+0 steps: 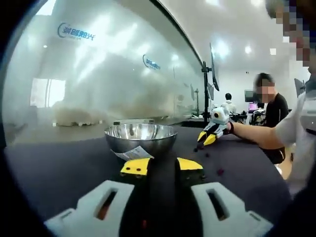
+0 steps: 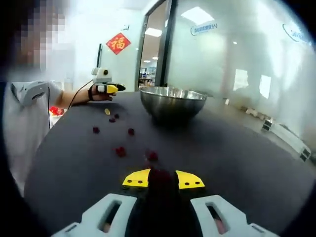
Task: Pick candy and put bowl
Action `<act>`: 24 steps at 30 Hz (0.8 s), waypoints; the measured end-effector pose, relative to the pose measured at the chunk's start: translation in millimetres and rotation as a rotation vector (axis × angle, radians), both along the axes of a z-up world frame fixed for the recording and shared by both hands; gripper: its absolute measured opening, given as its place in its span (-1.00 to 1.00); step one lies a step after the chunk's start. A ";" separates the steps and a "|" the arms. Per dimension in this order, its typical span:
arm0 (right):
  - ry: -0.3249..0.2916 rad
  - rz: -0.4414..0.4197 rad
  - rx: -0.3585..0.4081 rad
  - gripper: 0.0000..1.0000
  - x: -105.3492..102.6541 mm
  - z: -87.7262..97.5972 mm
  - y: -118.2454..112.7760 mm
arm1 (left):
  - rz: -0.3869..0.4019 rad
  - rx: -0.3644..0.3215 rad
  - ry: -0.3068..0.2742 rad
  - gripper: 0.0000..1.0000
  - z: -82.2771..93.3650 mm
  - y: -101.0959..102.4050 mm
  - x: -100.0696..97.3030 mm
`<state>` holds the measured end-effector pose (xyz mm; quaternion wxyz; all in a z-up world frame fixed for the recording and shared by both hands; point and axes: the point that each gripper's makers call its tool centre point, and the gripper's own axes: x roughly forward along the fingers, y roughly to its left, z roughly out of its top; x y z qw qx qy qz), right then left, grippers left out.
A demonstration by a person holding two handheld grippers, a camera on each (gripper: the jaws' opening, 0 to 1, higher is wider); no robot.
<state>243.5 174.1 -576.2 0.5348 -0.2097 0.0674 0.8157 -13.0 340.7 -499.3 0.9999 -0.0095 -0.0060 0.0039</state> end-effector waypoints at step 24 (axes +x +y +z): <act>0.021 0.056 0.032 -0.89 -12.5 -7.6 19.8 | -0.044 0.011 0.002 -0.74 2.9 -14.9 2.2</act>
